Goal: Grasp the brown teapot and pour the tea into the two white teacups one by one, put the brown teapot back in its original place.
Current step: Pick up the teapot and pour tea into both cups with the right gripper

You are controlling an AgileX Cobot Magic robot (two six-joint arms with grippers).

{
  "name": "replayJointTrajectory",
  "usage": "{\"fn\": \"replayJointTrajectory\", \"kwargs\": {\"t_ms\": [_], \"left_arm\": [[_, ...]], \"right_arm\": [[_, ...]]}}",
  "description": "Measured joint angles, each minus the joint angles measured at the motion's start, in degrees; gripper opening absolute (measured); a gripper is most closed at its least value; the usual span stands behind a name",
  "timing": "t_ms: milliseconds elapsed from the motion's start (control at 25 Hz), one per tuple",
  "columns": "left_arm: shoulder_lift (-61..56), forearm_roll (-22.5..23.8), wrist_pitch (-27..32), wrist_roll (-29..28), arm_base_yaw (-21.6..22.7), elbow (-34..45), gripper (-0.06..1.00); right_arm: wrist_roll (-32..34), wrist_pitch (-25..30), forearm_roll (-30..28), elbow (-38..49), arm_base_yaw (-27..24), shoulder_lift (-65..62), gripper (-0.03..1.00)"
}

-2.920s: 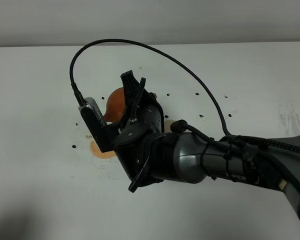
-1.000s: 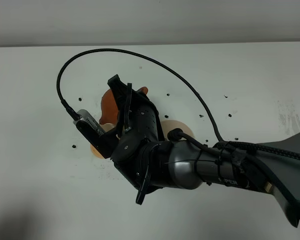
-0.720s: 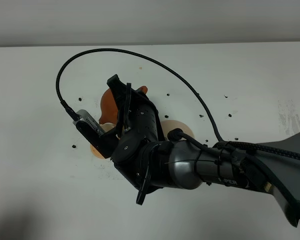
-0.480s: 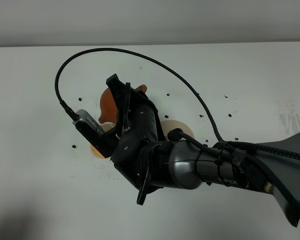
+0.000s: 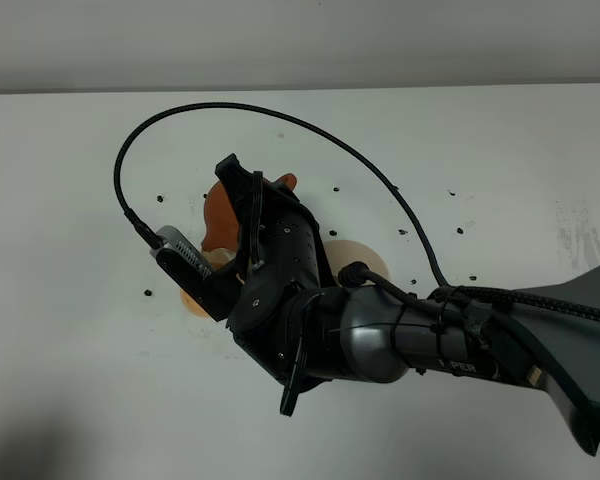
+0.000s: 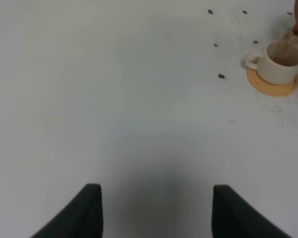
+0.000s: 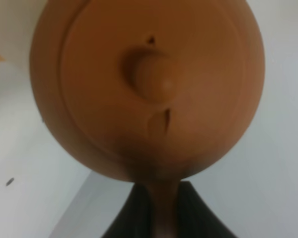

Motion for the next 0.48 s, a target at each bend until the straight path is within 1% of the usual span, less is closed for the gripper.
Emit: {"fn": "replayJointTrajectory", "kwargs": {"t_ms": [480], "left_arm": [[0.0, 0.0, 0.0, 0.06, 0.0, 0.0, 0.51]], "right_arm": [[-0.01, -0.34, -3.88, 1.42, 0.0, 0.0, 0.12]]}}
